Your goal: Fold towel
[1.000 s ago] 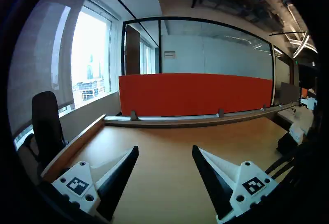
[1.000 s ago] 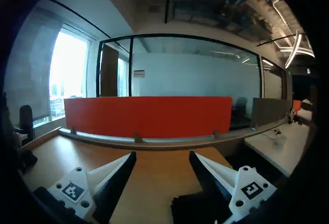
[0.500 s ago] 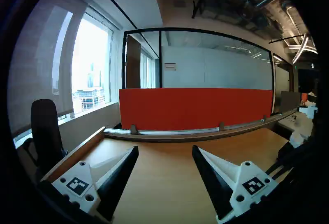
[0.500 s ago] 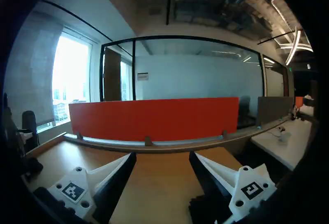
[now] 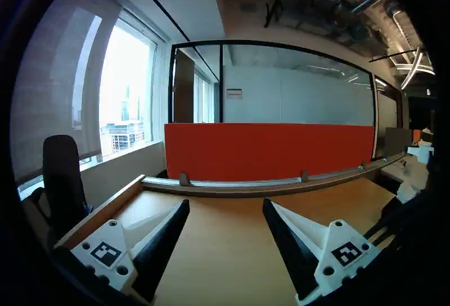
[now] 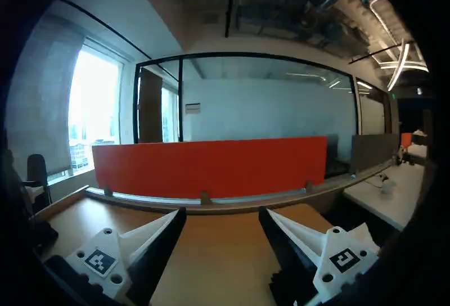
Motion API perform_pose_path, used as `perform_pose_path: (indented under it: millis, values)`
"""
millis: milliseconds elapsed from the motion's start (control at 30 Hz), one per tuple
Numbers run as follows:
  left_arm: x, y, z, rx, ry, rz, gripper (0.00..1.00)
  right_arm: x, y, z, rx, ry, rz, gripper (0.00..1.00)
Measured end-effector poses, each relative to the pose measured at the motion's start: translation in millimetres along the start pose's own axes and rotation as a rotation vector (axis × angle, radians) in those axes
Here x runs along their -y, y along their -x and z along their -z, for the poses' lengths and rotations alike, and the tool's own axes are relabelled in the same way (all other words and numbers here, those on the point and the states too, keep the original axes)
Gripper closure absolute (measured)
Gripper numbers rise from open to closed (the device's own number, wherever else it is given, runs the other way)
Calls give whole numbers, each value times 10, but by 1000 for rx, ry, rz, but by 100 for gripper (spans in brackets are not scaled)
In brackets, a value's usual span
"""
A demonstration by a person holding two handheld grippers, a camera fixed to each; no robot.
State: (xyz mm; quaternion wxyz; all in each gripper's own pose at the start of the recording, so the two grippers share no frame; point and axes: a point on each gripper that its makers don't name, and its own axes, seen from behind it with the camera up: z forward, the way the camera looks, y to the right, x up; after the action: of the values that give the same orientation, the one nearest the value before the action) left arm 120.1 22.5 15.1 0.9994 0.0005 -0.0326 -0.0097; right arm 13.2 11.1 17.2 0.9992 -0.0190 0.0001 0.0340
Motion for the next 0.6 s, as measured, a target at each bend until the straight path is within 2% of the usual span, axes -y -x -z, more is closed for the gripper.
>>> perform_pose_path:
  millis: [200, 400, 600]
  values:
    - [3, -1, 12, -8, 13, 23, 4, 42, -9, -13, 1, 4, 5, 1]
    - [21, 70, 17, -16, 9, 18, 4, 100, 13, -9, 3, -3, 17, 0]
    - [-19, 292, -7, -19, 20, 6, 4, 174, 99, 3, 4, -12, 14, 0]
